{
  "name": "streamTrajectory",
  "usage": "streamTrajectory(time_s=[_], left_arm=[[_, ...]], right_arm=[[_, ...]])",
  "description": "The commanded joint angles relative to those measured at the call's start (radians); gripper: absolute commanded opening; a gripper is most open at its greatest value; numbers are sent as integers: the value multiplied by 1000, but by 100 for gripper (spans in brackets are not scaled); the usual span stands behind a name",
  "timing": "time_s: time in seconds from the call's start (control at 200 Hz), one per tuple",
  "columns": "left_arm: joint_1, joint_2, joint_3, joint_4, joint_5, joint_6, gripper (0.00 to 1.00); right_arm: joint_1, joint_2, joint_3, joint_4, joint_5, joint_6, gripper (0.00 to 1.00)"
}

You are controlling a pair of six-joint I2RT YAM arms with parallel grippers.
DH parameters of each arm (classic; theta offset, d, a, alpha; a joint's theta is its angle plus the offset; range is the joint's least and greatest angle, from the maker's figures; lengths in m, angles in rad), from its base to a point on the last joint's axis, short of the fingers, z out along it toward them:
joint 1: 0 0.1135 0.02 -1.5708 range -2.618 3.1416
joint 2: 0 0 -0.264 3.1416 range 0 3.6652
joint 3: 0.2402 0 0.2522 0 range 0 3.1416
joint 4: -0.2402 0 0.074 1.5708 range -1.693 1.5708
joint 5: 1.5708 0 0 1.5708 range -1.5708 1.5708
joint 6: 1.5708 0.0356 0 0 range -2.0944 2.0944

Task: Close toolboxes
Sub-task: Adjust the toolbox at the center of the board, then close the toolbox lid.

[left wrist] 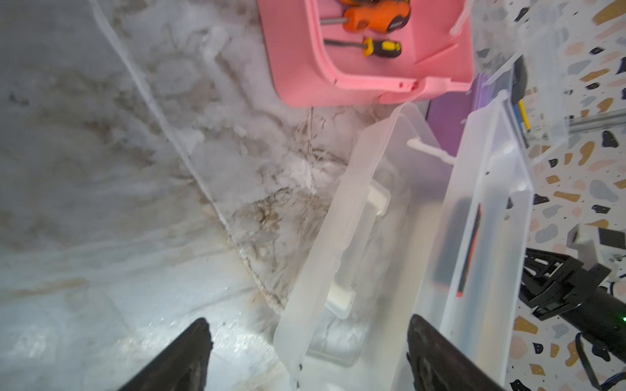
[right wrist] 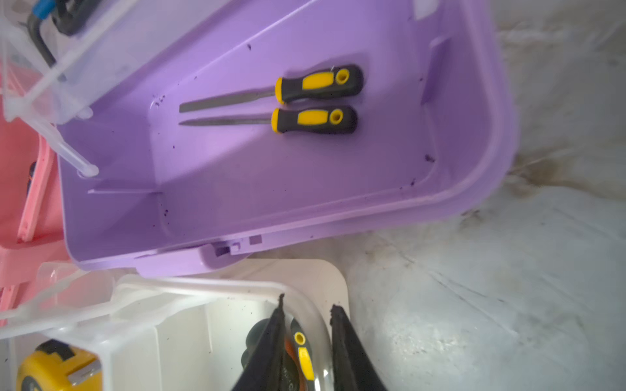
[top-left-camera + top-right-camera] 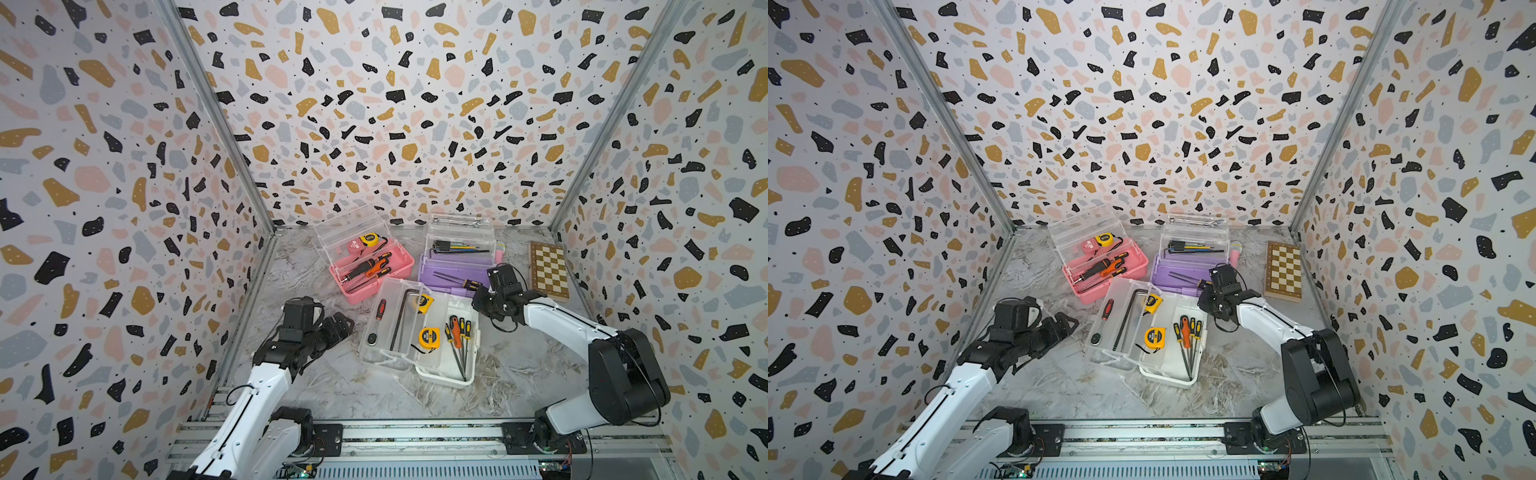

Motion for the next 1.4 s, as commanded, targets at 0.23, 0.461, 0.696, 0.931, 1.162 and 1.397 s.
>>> streamTrajectory(time_s=[0.23,0.461,0.696,0.931,1.162,1.397], left_arm=[[-74,0,-81,-80,35,-11,82],[-154,1,-135,-25,76,-60,76],[-160,25,-153,154,27,-111,70],[-161,96,-167,340,-21,-177,64],[-159,206,-213,465,-28,-186,46],[-159,239,-214,475,-15,-154,23]], right_arm=[[-1,41,12,-17,2,-14,6],[-1,-7,-46,-1,-28,40,0],[0,-47,-63,-22,-27,41,1],[0,-46,-67,-18,-34,41,2],[0,-51,-68,-10,-40,42,2],[0,-49,-82,12,-45,49,2]])
